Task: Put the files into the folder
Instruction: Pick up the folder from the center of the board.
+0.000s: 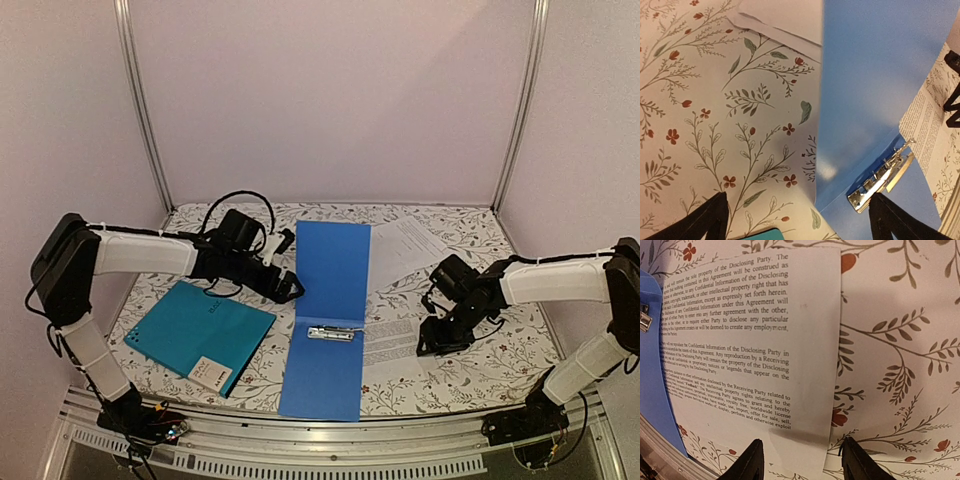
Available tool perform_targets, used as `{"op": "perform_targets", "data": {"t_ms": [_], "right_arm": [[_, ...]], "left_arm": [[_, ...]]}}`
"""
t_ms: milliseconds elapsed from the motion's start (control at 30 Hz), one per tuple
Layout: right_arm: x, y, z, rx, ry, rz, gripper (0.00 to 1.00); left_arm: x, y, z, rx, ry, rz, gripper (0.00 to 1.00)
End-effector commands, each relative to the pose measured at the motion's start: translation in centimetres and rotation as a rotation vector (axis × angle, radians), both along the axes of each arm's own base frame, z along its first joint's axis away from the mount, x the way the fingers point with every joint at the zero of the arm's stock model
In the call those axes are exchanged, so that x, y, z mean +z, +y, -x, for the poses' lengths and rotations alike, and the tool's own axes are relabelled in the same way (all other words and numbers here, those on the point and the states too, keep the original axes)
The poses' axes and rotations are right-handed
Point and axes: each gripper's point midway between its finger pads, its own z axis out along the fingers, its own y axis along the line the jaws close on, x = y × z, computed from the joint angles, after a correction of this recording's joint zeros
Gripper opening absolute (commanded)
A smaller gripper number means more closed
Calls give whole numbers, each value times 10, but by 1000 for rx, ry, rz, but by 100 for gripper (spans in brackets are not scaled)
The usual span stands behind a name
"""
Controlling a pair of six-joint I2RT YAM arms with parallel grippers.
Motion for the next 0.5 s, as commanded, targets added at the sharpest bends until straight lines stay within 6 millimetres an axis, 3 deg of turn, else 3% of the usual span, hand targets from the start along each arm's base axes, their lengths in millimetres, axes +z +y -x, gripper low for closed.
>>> {"op": "perform_targets", "data": {"t_ms": [0,233,467], "right_arm": [[4,0,2,6,-7,-18,53],[1,-1,3,9,-6,-20,52],[1,-1,3,7,-10,-20,51]], "left_arm": [[13,-24,-11,-175,-13,118,96],[18,-38,-30,-296,54,273,75],[26,-51,-33,-367,80,368,52]]}}
